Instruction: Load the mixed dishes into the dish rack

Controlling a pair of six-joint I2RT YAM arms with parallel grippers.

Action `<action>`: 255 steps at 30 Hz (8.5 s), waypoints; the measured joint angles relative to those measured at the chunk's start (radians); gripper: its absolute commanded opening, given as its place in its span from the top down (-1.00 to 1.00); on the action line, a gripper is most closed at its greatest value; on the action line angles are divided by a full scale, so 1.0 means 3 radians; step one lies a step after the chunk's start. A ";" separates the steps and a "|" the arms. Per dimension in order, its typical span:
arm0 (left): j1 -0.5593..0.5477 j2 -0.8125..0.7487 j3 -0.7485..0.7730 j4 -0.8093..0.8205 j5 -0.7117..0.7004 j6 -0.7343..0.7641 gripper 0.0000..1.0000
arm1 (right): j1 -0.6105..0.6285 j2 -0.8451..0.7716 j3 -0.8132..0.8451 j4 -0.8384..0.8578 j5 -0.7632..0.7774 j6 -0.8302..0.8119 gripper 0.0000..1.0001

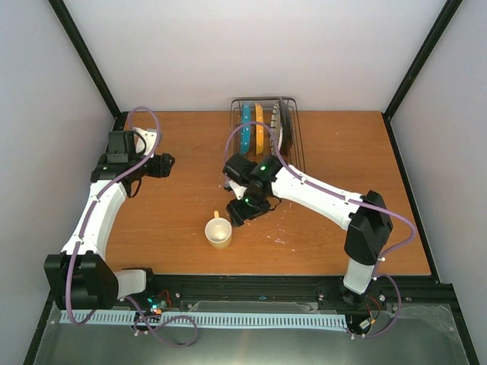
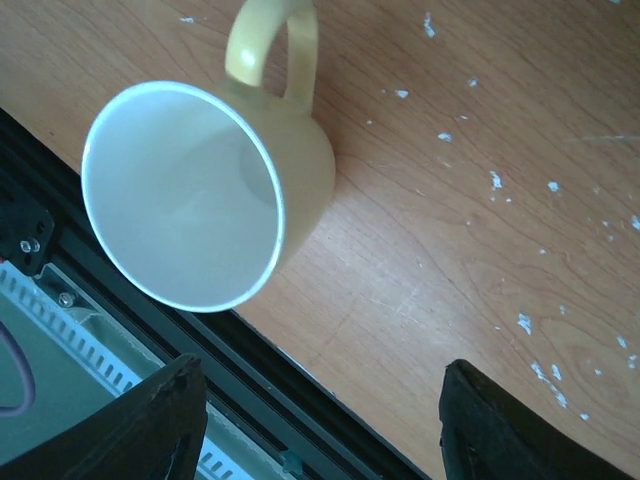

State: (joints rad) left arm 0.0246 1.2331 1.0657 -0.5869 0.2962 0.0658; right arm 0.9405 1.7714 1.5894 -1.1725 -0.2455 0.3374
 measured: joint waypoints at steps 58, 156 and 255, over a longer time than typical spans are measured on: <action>-0.0037 0.0074 -0.0045 0.0539 0.2298 -0.1017 -0.26 | -0.0652 -0.0304 0.1325 0.0367 0.1233 -0.0690 0.94; -0.1367 0.2004 0.3251 -0.1377 0.1166 -0.1656 0.99 | -0.0492 -0.1409 -0.2607 0.7852 0.3494 -0.5619 -0.13; -0.2701 0.2743 0.1876 0.0816 -0.0788 -0.0315 -0.59 | -0.2224 -0.2797 -0.2542 0.4962 0.2897 -0.2061 -0.29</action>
State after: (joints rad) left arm -0.7856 2.0560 1.6283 -0.3420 0.0597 -0.0288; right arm 0.2733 0.9321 0.8268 0.3161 0.6235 -0.2810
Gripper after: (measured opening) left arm 0.690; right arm 0.611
